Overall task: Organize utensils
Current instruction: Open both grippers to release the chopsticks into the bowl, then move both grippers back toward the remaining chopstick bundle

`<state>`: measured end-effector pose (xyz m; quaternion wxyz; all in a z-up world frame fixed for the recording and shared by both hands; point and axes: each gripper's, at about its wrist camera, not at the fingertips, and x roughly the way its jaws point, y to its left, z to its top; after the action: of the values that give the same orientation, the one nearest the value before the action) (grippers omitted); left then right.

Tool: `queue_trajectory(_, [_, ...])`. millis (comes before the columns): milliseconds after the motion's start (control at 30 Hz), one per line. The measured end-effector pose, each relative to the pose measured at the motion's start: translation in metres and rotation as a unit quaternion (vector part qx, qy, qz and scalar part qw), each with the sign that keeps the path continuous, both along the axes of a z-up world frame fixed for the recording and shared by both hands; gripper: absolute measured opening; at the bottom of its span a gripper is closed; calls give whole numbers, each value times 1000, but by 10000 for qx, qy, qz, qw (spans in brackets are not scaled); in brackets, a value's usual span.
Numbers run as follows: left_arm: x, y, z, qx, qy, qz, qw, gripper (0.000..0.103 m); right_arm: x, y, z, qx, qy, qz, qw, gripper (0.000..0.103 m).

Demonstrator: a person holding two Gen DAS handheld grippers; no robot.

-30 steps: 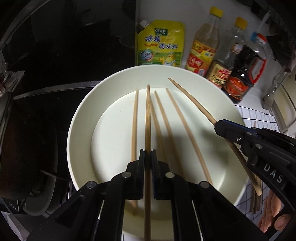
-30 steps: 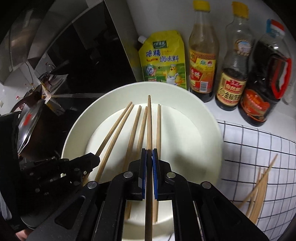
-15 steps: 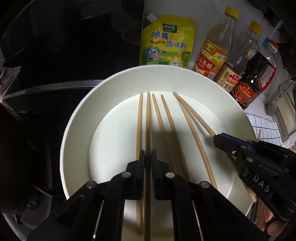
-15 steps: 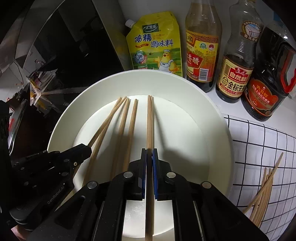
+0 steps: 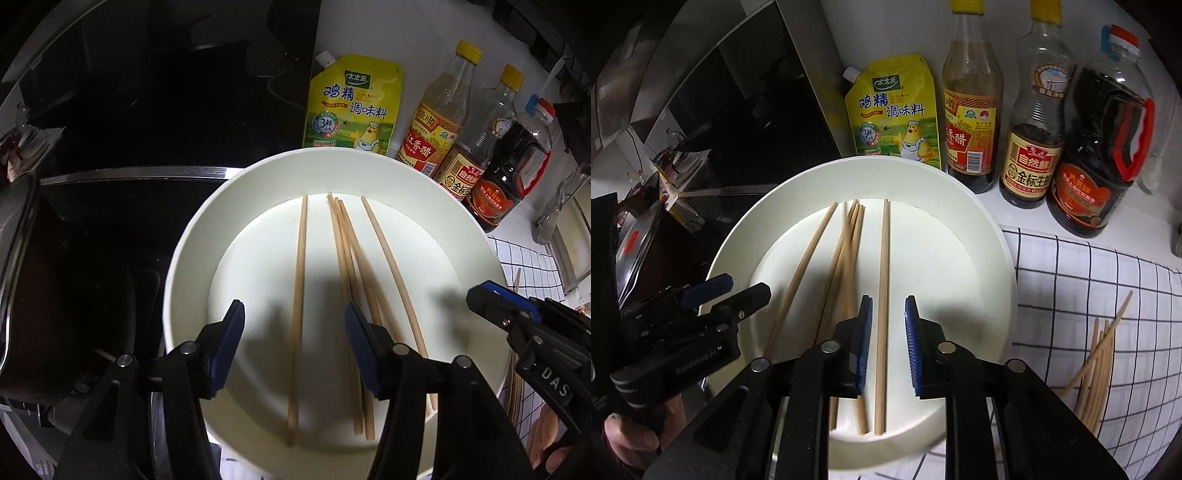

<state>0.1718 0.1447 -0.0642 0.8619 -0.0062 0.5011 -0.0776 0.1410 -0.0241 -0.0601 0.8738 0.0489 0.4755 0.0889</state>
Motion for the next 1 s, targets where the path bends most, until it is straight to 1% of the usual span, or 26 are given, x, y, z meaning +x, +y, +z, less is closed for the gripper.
queue_trajectory(67, [-6,1,3,-3,-12,17,10000,59,-8,-1,2,-1,-27,1,10000,19])
queue_trajectory(233, [-22,-2,10,-26,-73,6,10000,59,-31,-10,9,60,-119,-80,9999,22])
queue_trajectory(467, [-47,-22,23,-73,-162,-239,9996,59,-69,-31,19,89,-254,-263,9993,25])
queue_trajectory(667, [-68,-48,29,-124,-202,-510,9984,59,-100,-65,21,88,-306,-595,9977,28])
queue_trajectory(900, [-93,-89,28,-185,-172,-921,9954,59,-134,-119,6,-70,-116,-1202,9927,28])
queue_trajectory(1000, [-104,-110,25,-115,-190,-1116,9935,60,-148,-143,-3,-181,-24,-1435,9895,28])
